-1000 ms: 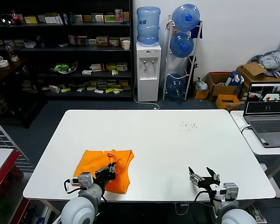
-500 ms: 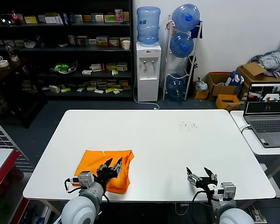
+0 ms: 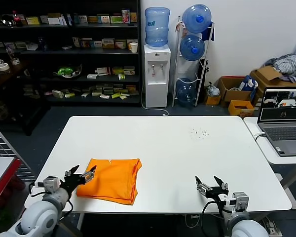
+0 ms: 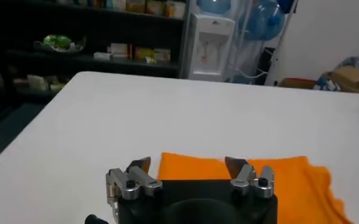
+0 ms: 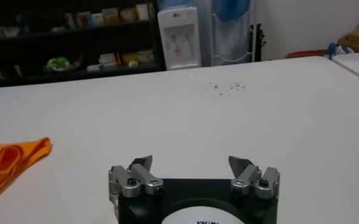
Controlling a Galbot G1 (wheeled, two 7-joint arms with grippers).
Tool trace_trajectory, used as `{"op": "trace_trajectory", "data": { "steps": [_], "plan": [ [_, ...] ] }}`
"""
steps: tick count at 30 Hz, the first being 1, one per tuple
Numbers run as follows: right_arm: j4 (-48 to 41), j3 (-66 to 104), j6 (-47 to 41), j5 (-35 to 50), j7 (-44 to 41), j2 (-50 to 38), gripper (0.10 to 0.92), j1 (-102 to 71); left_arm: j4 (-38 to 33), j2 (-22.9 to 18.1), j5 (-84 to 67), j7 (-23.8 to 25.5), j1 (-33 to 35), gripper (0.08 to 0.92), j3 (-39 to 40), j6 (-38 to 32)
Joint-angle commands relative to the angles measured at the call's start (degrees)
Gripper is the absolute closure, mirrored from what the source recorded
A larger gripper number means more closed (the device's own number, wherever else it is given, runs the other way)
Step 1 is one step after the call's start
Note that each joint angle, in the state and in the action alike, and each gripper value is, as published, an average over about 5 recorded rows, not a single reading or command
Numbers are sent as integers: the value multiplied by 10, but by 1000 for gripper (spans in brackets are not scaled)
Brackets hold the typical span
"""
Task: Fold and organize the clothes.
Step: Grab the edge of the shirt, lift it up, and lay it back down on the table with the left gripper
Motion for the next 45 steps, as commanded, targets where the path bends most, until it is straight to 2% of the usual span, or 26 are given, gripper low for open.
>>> {"op": "trace_trajectory", "data": {
  "steps": [1, 9, 29, 32, 45],
  "plan": [
    [4, 6, 1, 1, -1, -4, 203, -6, 104, 73, -30, 135, 10, 177, -14, -59],
    [5, 9, 0, 1, 1, -5, 203, -11, 75, 41, -63, 98, -2, 177, 4, -35],
    [5, 7, -2, 1, 5, -5, 203, -11, 93, 3, -17, 57, -25, 180, 47, -27],
    [5, 8, -2, 1, 5, -5, 203, -12, 95, -1, -9, 52, -27, 222, 52, -27],
    [5, 8, -2, 0, 6, -4, 203, -13, 91, -16, -2, 44, -25, 597, 55, -29]
  ]
}}
